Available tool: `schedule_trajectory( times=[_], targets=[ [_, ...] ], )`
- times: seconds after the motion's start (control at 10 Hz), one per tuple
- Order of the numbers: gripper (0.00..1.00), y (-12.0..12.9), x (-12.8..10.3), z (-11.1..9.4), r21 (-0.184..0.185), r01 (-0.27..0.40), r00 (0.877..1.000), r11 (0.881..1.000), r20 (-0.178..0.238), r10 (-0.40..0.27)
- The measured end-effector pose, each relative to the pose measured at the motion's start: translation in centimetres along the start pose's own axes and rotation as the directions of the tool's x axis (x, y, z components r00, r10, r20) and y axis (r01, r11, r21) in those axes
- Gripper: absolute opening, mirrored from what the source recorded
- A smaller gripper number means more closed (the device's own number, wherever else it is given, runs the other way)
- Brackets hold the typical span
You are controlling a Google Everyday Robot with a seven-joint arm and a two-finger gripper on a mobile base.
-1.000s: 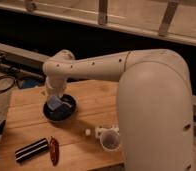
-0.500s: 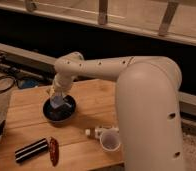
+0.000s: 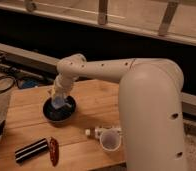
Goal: Place the white sponge in the ceramic bowl
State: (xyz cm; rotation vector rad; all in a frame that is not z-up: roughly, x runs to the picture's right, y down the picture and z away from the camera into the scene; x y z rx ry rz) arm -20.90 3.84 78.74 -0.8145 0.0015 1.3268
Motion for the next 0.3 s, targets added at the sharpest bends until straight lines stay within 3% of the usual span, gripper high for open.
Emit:
schedule_trajectory(
  times=[0.3],
  targets=[
    [0.69,-0.06,0.06,-0.09,0.004,-0.014,1.0,1.0,0.012,0.014]
  ],
)
